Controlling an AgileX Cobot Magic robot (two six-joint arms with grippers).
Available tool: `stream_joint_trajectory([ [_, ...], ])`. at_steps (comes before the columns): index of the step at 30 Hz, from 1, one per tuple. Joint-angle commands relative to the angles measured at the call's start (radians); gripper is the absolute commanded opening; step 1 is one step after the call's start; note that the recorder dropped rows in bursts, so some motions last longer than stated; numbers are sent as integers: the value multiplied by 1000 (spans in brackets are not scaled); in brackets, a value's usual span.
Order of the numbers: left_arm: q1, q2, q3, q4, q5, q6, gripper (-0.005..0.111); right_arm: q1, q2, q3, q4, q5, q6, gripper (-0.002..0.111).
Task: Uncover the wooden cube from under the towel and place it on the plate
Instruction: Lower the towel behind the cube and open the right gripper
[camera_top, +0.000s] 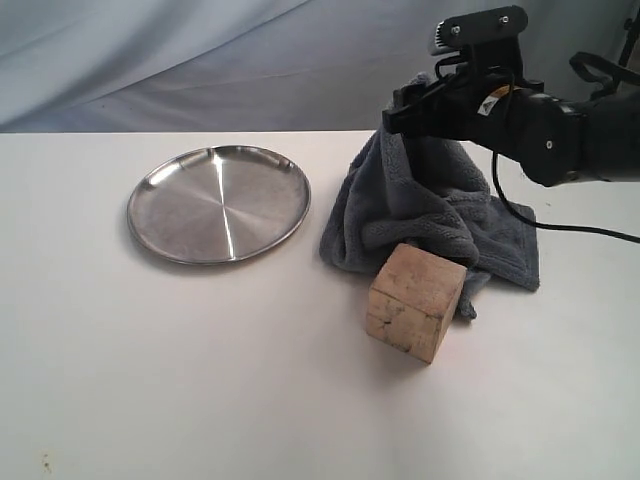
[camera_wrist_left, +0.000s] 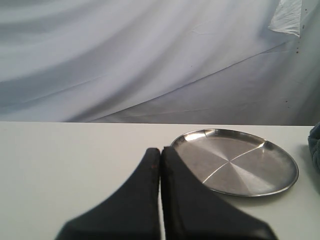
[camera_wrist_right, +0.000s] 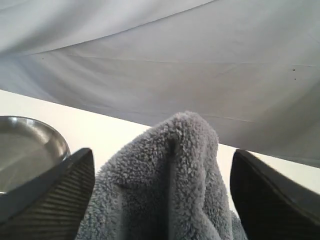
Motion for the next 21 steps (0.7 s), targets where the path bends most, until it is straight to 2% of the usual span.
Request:
stream_joint_trajectory([
  [1, -1, -2, 4, 1, -2, -3, 1, 4, -81, -7, -6, 23, 10, 71],
  [7, -1, -2, 4, 1, -2, -3, 1, 4, -202, -7, -15, 171, 10, 71],
  [12, -1, -2, 4, 1, -2, -3, 1, 4, -318, -7, -102, 428, 10, 71],
  [21, -1, -2, 4, 1, -2, 2, 1, 4, -481, -3, -101, 796, -19, 69],
])
